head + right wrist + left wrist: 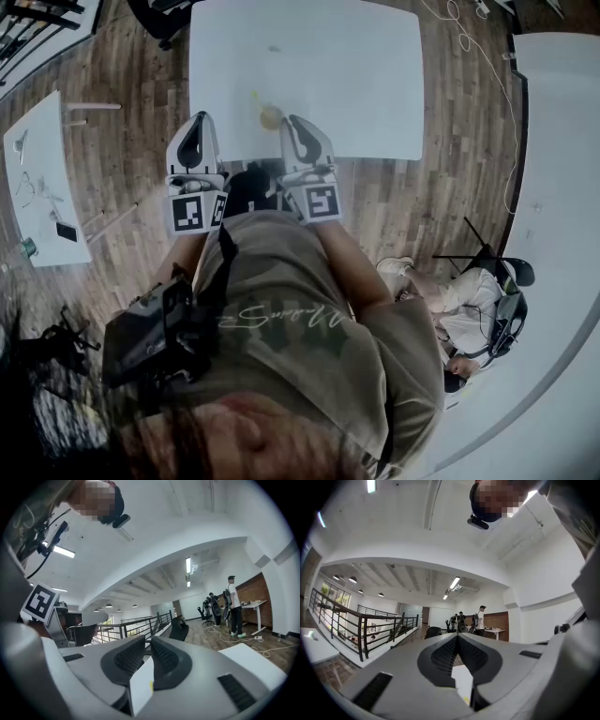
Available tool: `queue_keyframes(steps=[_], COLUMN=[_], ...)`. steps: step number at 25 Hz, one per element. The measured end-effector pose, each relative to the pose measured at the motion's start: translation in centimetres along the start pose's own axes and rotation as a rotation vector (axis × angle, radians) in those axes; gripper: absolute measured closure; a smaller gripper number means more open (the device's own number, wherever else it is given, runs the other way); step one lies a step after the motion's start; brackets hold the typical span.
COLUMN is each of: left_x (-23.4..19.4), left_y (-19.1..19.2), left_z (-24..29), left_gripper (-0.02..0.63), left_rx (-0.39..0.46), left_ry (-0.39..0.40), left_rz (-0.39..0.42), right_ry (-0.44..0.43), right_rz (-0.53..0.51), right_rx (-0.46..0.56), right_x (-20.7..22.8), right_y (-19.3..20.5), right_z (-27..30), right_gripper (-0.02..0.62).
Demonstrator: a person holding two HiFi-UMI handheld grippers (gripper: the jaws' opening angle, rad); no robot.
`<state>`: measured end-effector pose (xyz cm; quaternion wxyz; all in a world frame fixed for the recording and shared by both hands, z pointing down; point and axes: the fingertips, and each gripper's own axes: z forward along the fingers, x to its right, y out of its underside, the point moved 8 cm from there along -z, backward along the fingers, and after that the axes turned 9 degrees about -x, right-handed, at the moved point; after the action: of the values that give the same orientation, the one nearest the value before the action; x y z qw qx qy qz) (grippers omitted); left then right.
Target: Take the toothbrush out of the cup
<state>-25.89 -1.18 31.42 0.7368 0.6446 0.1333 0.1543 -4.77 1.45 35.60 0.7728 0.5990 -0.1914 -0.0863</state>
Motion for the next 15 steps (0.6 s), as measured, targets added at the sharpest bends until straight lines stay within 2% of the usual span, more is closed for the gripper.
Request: queue_keyframes(steps=[7, 10, 15], left_x=[-0.7, -1.0, -1.2], left_y=[5.4, 8.0, 11.8], left_z=[2.2, 2.9, 4.2], left_gripper=[0.595, 0.595, 0.595], left_rx=[0.008, -0.001, -0.014], left_ry=[-0.016, -0.021, -0.019], left_rz=[-0.015, -0.018, -0.025], right_ry=[-0.077, -0.106, -0.133], right_rz=[-0.028, -0.013, -0.056], right_rx=[-0.064, -0.085, -0.125], right_x=[1.5, 2.1, 1.6], right_y=[6.4, 9.3, 13.2], right_z=[4.0, 5.5, 8.0], right_gripper=[0.481, 0.477, 0.477])
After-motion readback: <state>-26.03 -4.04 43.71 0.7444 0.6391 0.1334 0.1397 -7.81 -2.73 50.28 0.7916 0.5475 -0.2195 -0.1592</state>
